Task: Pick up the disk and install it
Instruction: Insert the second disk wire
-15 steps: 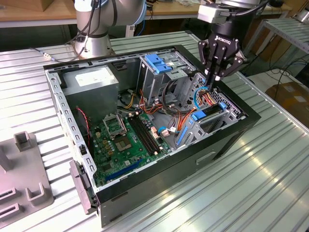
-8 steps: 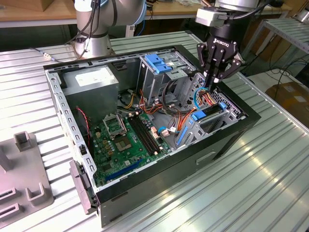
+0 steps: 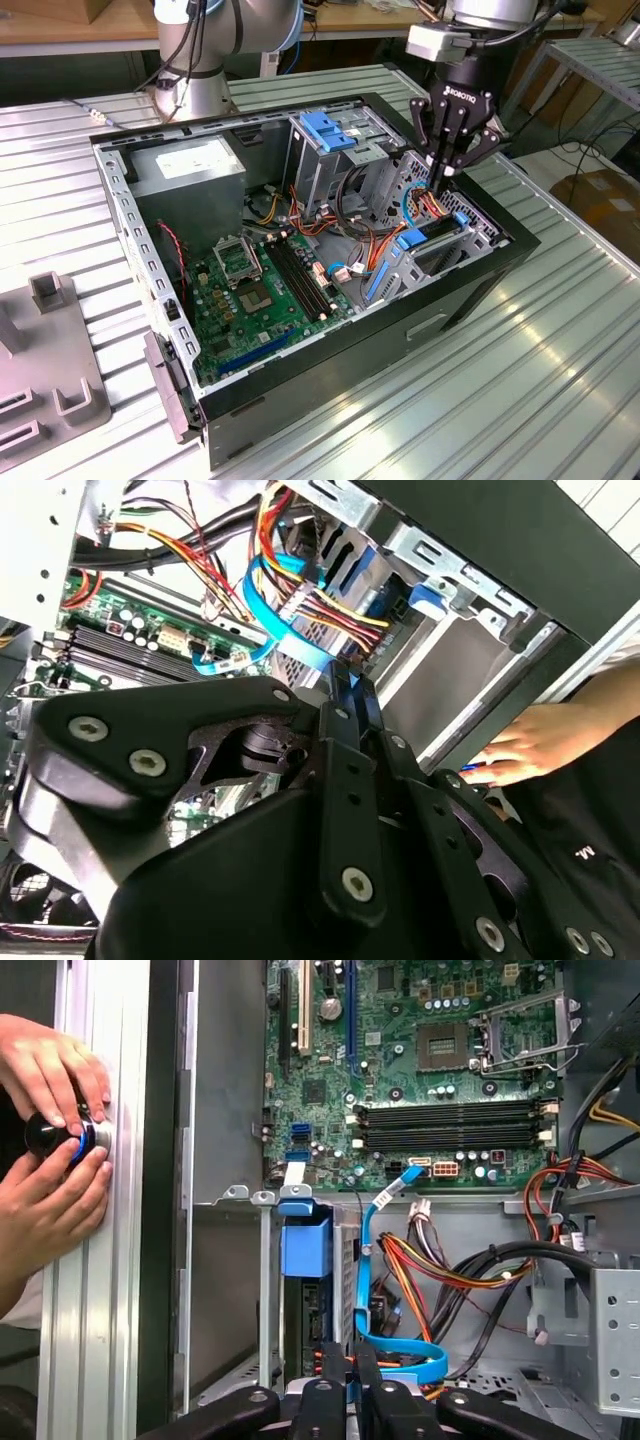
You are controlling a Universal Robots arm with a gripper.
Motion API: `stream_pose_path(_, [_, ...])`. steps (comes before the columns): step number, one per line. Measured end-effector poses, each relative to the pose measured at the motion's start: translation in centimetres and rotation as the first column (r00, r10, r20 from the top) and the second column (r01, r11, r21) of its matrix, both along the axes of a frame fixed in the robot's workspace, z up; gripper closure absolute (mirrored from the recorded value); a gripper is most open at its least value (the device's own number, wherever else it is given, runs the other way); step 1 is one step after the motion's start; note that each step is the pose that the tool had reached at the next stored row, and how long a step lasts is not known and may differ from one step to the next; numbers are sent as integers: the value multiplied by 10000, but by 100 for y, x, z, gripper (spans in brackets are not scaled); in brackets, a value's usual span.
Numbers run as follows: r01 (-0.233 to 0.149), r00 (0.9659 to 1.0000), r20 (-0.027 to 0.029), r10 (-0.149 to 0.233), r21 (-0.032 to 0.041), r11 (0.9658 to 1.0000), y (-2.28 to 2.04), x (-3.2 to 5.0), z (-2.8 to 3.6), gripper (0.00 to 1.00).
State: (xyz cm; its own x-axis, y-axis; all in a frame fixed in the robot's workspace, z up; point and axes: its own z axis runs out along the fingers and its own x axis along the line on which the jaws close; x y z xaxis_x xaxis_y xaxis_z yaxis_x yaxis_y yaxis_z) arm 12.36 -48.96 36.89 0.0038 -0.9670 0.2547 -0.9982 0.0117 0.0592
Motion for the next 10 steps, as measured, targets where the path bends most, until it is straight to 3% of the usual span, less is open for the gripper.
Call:
stream_pose_path(2, [-9,10000,2,9,29,10000,-88,-5,-14,84])
stream_pose_path(3, [-18,10000,2,18,96,10000,-127,-13,-26,84])
stream_pose_path(5, [-31,10000,2,31,236,9997,-157,-27,-35,84])
stream_pose_path(10, [-84,10000,8,84,683,9976,-222,-71,-58,84])
